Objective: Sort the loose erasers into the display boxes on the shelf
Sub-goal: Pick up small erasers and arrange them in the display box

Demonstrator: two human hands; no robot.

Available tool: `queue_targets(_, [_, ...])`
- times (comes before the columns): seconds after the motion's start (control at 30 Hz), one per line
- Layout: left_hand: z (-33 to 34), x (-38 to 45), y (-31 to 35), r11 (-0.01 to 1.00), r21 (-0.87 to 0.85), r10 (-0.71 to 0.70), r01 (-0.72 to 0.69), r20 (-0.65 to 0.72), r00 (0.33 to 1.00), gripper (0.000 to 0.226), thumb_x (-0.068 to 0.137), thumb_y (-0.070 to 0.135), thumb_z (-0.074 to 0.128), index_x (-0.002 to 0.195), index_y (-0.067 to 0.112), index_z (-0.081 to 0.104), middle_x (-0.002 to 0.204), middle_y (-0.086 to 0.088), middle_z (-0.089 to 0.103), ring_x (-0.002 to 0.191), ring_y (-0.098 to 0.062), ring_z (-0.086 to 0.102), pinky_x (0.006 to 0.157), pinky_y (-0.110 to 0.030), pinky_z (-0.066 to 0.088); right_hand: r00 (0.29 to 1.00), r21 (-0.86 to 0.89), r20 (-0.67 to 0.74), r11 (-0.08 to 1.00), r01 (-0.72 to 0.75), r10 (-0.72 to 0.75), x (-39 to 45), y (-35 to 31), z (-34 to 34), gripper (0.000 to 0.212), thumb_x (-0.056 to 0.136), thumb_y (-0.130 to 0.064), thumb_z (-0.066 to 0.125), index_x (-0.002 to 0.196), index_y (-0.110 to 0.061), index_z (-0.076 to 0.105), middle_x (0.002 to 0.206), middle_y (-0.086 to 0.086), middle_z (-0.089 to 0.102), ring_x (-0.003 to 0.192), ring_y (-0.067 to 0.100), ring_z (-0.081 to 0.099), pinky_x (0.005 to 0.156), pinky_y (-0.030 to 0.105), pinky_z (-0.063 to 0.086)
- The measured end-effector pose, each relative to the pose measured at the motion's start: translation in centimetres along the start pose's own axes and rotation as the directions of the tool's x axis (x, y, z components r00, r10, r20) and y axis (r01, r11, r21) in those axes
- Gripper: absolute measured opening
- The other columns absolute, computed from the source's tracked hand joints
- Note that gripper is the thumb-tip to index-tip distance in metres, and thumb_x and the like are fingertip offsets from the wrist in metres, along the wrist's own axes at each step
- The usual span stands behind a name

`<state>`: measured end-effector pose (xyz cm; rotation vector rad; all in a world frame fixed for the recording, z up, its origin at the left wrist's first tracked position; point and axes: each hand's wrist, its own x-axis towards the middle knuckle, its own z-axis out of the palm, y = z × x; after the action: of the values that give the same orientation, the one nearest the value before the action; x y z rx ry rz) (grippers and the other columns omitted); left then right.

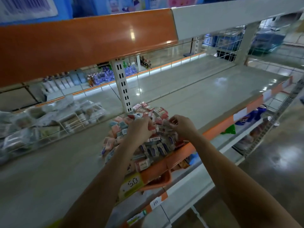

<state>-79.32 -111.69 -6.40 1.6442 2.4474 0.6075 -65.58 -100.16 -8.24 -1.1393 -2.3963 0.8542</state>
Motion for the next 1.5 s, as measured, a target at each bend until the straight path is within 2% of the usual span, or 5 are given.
queue_targets(0.3, [-3.6,-3.1,-2.0,0.774,-0.600,-0.195,0.202,0.077,0.978,0.037,0.082,0.012,0.068,0.114,0.021,0.051,0.114,-0.002,0.060,0.091,-0.014,0.061,0.071,-0.028,0.050,0.974,0.473,0.202,0.881,-0.006,-0.102,-1.0,-3.4,-0.4,0.023,0.091,-0.016,0.058,0.112,-0.007,0.061,0.097,0.006,0.067,0.087,0.019,0.065,0.078,0.030,0.055])
queue_targets(0.53, [-5.6,-7.1,-5.0,0.597,-0.771,-0.273,0.221,0.064,0.960,0.028,0.087,0.003,0.062,0.107,0.022,0.064,0.102,-0.012,0.068,0.076,-0.022,0.070,0.064,-0.030,0.055,0.878,0.711,0.401,0.693,-0.119,-0.260,-1.5,-6.9,2.2,0.023,0.094,-0.009,0.051,0.115,-0.013,0.060,0.087,0.008,0.068,0.068,0.015,0.068,0.059,0.023,0.056])
queue_targets(0.73, [-7.4,-11.9,-7.7,0.437,-0.867,-0.438,0.240,0.028,0.898,0.028,0.084,-0.005,0.063,0.107,0.012,0.061,0.088,-0.015,0.066,0.070,-0.014,0.067,0.071,-0.027,0.058,0.795,0.781,0.475,0.597,-0.183,-0.377,-1.9,-10.9,5.6,0.023,0.090,0.000,0.054,0.103,-0.013,0.067,0.103,0.009,0.067,0.092,0.024,0.068,0.081,0.032,0.057])
queue_targets(0.9, [-9.4,-16.5,-10.9,0.329,-0.926,-0.503,0.185,-0.006,0.864,0.039,0.081,-0.013,0.060,0.111,0.012,0.058,0.093,-0.013,0.067,0.078,-0.014,0.069,0.073,-0.023,0.057,0.700,0.783,0.543,0.582,-0.221,-0.465,-3.1,-15.3,8.8,0.024,0.083,0.005,0.058,0.100,-0.009,0.065,0.084,0.010,0.069,0.074,0.020,0.068,0.077,0.033,0.057])
queue_targets(1.5, [-18.3,-41.3,-22.2,0.579,-0.768,-0.735,0.272,-0.349,0.581,0.031,0.080,-0.003,0.068,0.087,0.021,0.050,0.084,-0.006,0.063,0.072,-0.017,0.061,0.060,-0.027,0.053,0.491,0.755,0.630,0.622,-0.207,-0.602,-18.7,-34.5,23.0,0.036,0.079,0.021,0.054,0.098,-0.010,0.059,0.090,0.009,0.058,0.079,0.017,0.059,0.071,0.022,0.057])
